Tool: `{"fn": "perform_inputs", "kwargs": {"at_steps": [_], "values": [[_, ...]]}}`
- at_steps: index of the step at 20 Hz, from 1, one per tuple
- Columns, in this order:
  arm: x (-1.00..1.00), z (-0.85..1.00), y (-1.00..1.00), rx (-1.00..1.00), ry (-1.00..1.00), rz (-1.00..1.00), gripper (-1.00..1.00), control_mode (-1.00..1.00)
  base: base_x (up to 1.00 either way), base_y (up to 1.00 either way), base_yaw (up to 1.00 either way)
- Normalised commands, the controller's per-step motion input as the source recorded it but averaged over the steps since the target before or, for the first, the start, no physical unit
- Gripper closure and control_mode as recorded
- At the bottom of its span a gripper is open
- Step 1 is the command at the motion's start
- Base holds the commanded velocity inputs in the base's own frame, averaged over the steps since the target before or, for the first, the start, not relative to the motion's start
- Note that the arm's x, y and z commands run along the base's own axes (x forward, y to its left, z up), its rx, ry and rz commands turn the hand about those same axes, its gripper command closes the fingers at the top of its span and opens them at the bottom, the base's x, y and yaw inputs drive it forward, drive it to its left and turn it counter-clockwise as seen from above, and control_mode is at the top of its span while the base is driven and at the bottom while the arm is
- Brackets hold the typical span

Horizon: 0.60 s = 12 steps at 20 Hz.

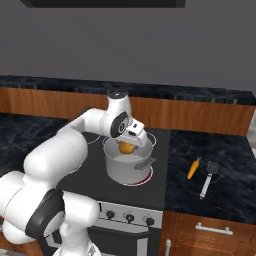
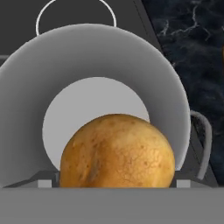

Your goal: Put the potato and carrot in the pot. Retrieve the spatula and lightly stir the vegetables in the pot.

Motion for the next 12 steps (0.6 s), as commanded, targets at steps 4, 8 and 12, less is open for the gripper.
{"fn": "perform_inputs", "kwargs": {"at_steps": [4, 8, 12], "values": [[0.26, -0.49, 0.3, 0.04, 0.07, 0.0, 1.0, -1.0, 0.0, 0.0, 0.0], [0.19, -0.26, 0.17, 0.04, 0.01, 0.0, 1.0, -1.0, 0.0, 0.0, 0.0], [0.11, -0.08, 0.0, 0.03, 0.0, 0.0, 1.0, -1.0, 0.0, 0.0, 0.0]]}}
